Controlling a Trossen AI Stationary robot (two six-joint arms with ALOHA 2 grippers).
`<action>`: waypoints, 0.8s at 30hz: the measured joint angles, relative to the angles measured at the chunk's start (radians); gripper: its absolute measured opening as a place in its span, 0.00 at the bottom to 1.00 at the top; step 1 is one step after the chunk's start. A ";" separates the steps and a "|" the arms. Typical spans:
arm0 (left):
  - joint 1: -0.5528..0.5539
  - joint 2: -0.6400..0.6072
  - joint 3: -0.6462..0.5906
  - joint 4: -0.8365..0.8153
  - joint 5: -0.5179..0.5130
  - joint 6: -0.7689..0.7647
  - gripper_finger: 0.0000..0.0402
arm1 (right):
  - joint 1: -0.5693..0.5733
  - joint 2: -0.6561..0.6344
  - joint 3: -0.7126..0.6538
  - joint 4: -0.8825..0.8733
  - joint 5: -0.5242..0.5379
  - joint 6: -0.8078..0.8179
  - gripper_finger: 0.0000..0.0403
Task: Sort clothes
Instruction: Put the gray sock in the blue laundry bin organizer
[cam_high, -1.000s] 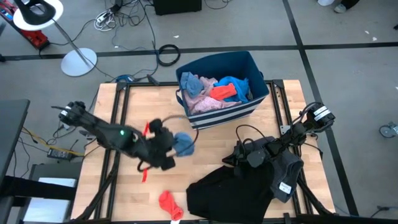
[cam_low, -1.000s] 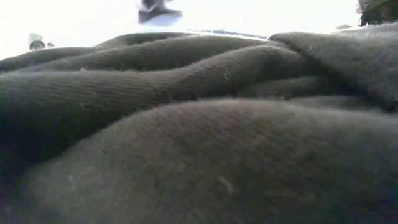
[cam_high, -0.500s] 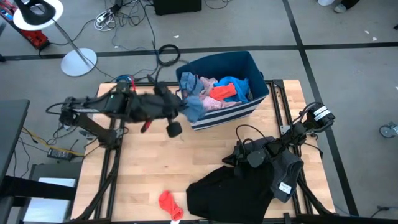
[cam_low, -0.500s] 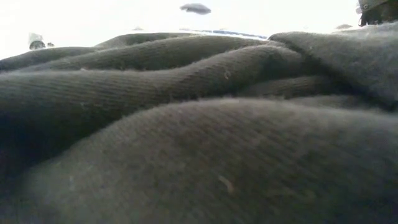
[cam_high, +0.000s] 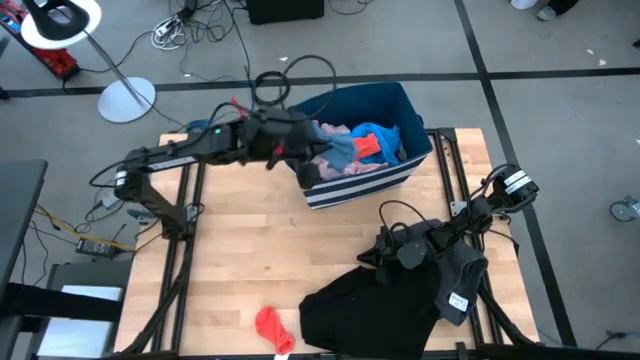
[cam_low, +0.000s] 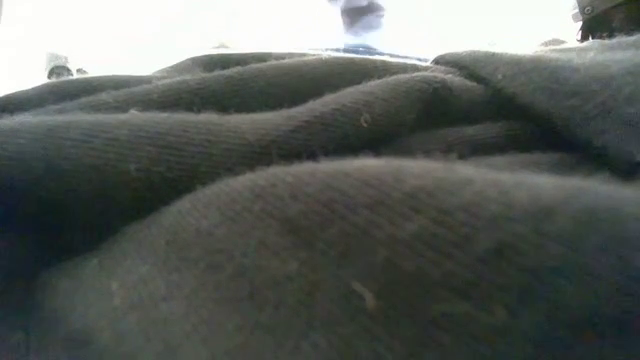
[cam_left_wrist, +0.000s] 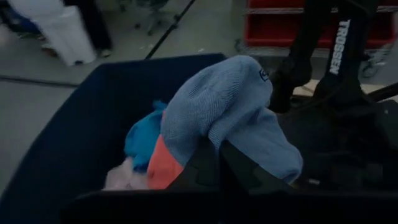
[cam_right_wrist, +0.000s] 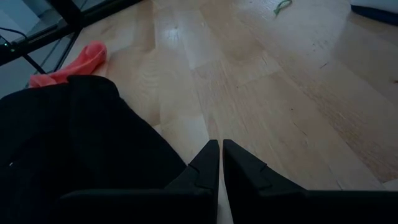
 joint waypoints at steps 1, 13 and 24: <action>0.014 0.017 0.000 0.026 0.031 0.008 0.00 | 0.000 0.000 0.000 0.000 0.000 0.000 0.06; 0.112 0.224 0.000 0.246 0.105 0.008 0.06 | 0.000 0.000 0.000 0.000 0.000 -0.009 0.06; 0.136 0.375 0.004 0.251 0.166 -0.012 0.22 | 0.000 0.000 0.000 -0.001 0.000 -0.010 0.06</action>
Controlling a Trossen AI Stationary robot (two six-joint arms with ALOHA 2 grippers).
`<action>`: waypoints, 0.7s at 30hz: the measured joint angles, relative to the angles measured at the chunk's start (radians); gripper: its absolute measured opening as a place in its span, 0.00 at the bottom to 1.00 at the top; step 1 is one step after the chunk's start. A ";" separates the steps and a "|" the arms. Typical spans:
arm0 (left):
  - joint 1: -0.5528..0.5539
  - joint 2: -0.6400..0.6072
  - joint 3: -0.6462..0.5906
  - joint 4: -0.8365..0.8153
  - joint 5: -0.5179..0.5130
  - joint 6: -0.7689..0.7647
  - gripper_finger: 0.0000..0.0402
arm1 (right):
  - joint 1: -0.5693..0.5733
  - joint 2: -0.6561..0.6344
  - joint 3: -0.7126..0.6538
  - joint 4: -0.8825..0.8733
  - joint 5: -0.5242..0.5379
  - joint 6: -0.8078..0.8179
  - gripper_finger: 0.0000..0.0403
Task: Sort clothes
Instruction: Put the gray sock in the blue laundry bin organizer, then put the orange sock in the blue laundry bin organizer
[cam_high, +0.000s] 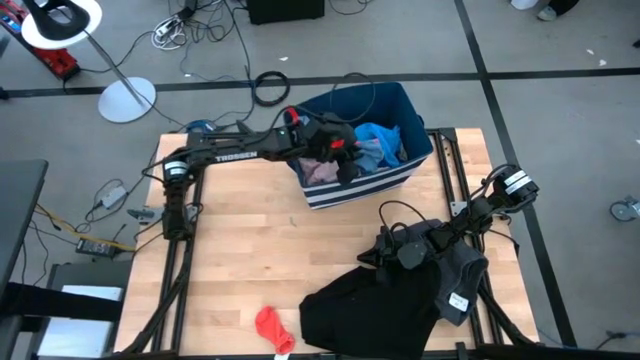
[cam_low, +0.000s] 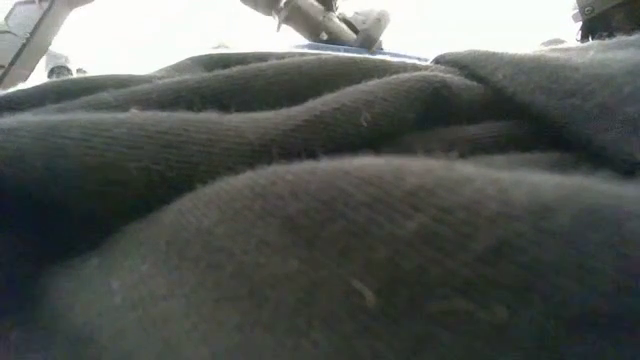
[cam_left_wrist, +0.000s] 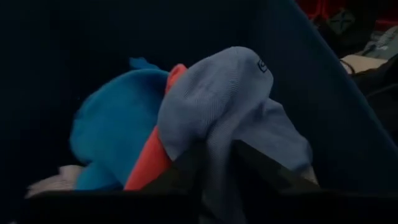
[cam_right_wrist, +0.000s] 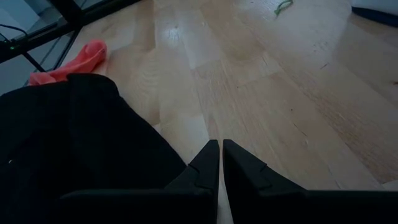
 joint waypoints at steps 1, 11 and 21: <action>0.001 0.010 0.002 0.004 0.007 -0.011 0.24 | 0.000 0.000 0.000 0.000 0.000 0.000 0.06; 0.019 0.006 -0.004 -0.007 -0.019 -0.142 0.35 | 0.000 0.000 0.000 0.000 0.000 0.000 0.06; 0.029 -0.154 -0.006 -0.092 -0.162 -0.095 0.35 | 0.000 0.000 0.000 0.000 0.000 0.000 0.06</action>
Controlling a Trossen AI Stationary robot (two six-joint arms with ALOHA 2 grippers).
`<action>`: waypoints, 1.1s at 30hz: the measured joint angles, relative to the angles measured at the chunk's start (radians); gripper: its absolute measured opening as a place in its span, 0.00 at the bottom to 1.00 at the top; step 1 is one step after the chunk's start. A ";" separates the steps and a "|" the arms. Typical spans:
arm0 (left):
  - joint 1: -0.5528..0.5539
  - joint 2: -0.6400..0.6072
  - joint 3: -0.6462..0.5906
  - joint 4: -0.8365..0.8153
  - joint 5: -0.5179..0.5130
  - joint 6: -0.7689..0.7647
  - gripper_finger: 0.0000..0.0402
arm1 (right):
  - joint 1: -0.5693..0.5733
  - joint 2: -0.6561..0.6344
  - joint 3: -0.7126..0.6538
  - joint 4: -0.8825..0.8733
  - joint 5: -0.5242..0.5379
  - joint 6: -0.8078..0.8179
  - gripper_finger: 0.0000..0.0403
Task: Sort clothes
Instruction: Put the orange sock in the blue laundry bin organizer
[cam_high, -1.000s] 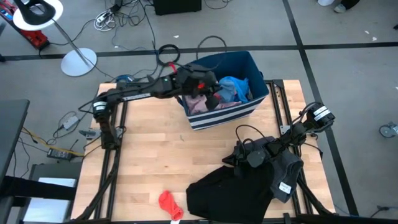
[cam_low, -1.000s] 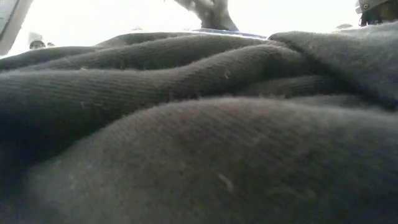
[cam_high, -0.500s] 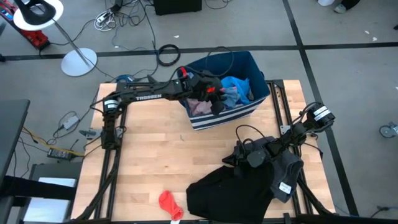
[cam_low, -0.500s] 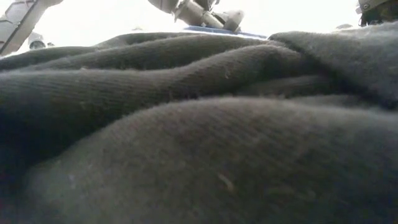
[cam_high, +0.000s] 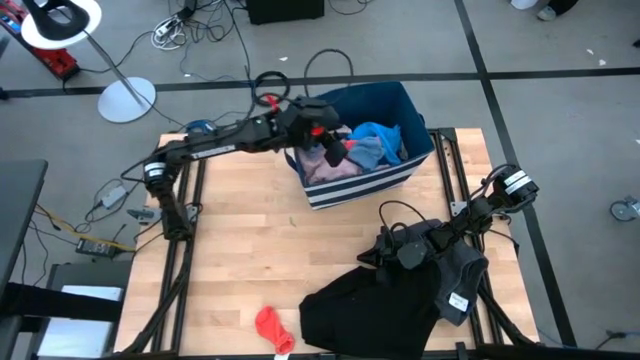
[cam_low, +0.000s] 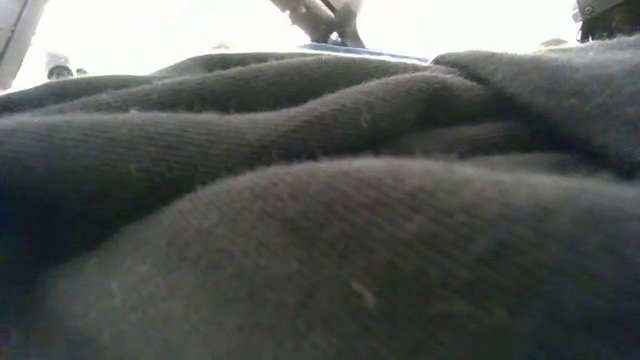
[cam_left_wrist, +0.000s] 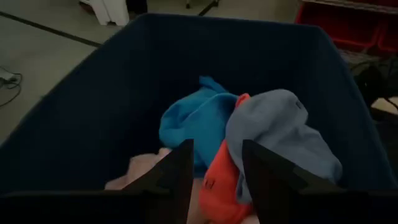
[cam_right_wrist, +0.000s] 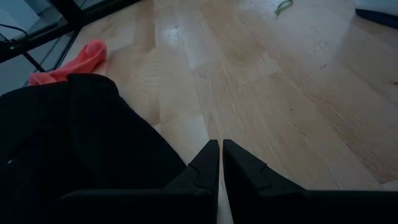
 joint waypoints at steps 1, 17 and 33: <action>-0.003 -0.014 0.000 -0.019 -0.002 0.006 0.35 | 0.000 0.000 0.000 0.000 0.000 0.000 0.06; -0.282 -0.221 0.001 -0.366 -0.100 0.003 0.35 | 0.000 0.000 0.000 0.000 0.000 0.000 0.06; -0.690 -0.249 -0.121 -0.522 -0.282 -0.318 0.35 | 0.000 0.000 0.000 0.001 0.000 0.000 0.06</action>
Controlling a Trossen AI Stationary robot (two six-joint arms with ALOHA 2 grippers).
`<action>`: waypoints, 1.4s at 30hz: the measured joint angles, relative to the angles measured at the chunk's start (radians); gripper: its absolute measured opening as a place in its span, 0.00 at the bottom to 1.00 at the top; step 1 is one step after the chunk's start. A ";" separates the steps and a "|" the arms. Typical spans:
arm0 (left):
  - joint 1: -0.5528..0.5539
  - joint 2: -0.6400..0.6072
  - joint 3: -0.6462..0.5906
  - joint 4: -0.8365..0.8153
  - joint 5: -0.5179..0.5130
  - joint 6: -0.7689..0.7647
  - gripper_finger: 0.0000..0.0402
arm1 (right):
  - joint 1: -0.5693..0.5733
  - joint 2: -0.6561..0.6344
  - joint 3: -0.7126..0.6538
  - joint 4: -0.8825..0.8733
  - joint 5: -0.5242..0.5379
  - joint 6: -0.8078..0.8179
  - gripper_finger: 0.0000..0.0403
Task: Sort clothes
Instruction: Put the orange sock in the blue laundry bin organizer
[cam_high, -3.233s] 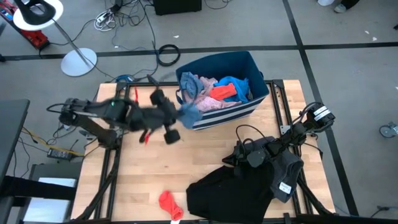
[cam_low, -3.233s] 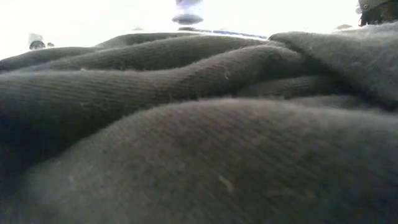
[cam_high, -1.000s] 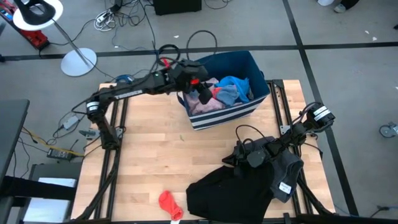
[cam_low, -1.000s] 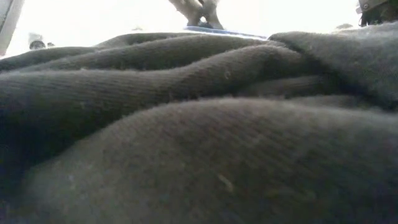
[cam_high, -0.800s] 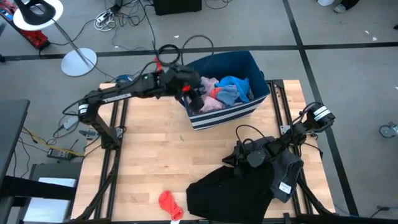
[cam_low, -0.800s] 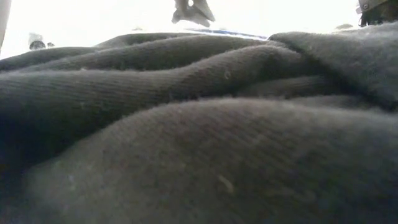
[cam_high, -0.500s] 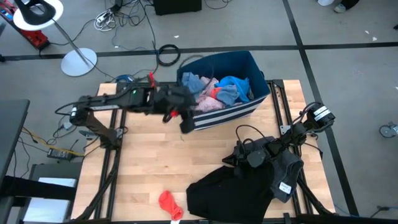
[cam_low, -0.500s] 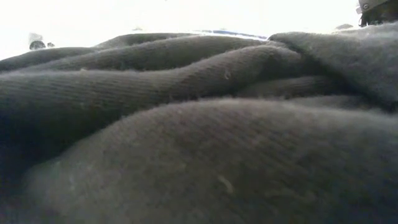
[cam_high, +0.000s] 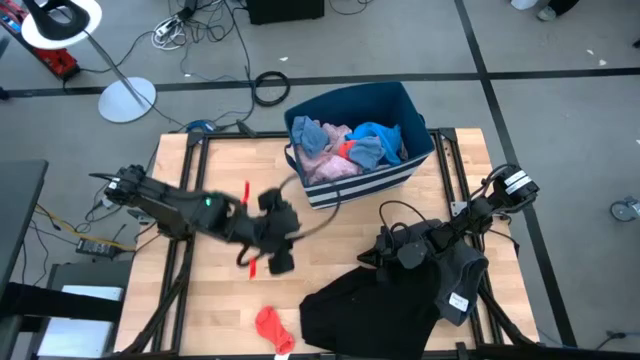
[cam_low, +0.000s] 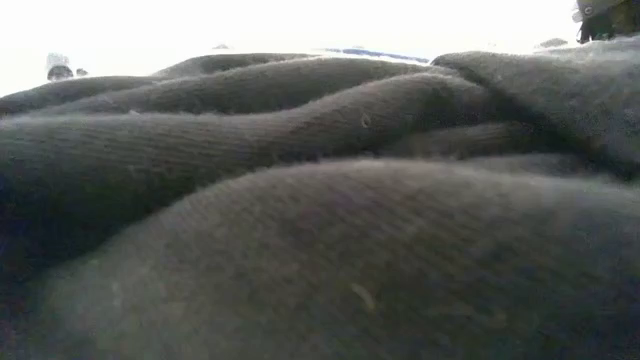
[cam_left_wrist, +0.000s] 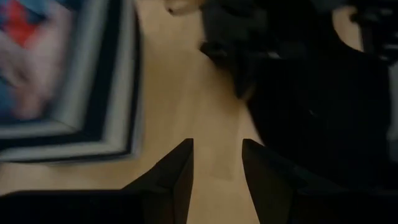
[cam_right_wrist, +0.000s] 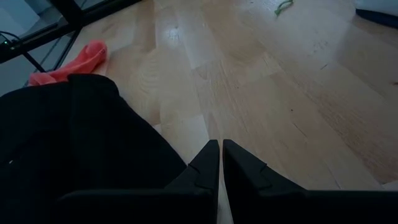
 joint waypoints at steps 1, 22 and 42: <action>-0.020 0.000 -0.022 0.012 0.001 -0.017 0.35 | 0.000 0.000 0.000 0.000 0.000 0.000 0.06; -0.339 0.001 -0.540 0.458 0.057 -0.477 0.35 | 0.000 0.000 0.000 0.000 0.000 0.003 0.06; -0.467 0.133 -0.639 0.553 0.157 -0.882 0.35 | 0.000 0.000 0.000 0.000 0.000 0.004 0.06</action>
